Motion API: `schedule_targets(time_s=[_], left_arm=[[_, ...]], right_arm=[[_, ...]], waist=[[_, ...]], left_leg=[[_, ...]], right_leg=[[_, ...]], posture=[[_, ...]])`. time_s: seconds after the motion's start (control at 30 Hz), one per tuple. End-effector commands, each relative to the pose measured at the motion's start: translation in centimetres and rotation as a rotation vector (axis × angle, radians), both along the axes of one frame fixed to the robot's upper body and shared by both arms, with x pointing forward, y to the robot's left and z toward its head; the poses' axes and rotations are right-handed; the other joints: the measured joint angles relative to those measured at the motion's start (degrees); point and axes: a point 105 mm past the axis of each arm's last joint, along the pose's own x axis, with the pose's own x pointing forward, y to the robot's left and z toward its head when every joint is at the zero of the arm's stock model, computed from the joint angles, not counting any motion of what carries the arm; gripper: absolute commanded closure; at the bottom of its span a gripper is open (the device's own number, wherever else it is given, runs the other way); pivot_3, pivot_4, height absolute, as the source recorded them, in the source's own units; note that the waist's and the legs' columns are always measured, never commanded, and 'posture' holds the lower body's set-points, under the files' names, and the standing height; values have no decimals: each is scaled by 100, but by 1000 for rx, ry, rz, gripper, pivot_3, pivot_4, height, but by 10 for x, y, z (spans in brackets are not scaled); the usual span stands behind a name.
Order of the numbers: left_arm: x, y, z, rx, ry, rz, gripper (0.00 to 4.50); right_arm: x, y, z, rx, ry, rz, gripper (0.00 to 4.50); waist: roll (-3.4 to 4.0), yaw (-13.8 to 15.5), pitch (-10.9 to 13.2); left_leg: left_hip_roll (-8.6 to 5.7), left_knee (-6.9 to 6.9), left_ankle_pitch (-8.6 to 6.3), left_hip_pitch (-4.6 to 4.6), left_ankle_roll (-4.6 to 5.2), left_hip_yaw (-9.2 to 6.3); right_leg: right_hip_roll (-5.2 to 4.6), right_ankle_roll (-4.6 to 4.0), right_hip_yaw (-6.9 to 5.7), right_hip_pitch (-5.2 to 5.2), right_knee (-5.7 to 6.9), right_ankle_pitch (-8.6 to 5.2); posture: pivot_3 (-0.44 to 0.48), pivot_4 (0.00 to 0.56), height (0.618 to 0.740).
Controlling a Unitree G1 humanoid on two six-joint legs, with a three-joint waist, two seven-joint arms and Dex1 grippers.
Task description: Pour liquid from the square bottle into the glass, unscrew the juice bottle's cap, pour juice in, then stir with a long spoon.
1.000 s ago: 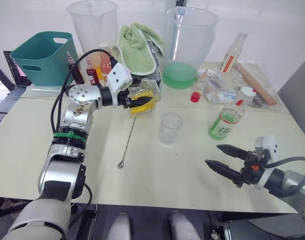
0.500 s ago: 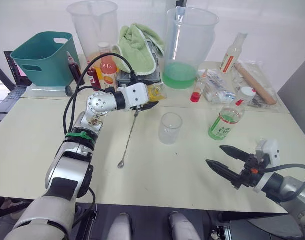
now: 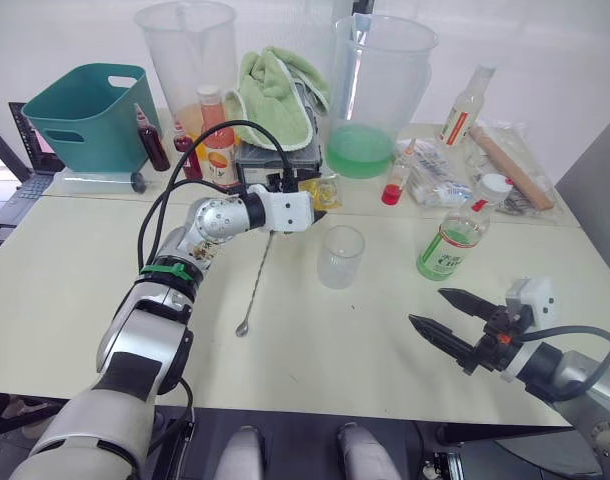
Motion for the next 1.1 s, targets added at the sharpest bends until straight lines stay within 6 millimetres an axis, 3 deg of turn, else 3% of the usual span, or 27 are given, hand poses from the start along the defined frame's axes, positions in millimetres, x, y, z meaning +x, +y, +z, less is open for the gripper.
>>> schedule_targets(time_s=[0.03, 0.5, 1.1], left_arm=[[-10, -10, 45, -65, -188, -67, 1708], [-13, -22, 29, -42, -273, -68, 1708], [-22, -34, 22, 64, -467, -116, 1708]], right_arm=[[-2, 5, 12, -2, -57, 17, 40], [-6, -13, 5, -34, -50, -31, 40], [-5, -10, 7, -26, -58, -25, 40]], waist=[[0, 6, 0], [0, 15, 0], [0, 120, 0]], left_leg=[[0, 0, 0, 0, 0, 0], [-1, 1, 1, 2, -1, 0], [-3, 2, 2, 2, -3, 1]], right_leg=[[0, 0, 0, 0, 0, 0], [-1, 0, 0, 1, 4, 1], [-2, 1, 0, 1, 6, 2]], posture=[[0, 150, 727], [0, 150, 727], [0, 150, 727]])
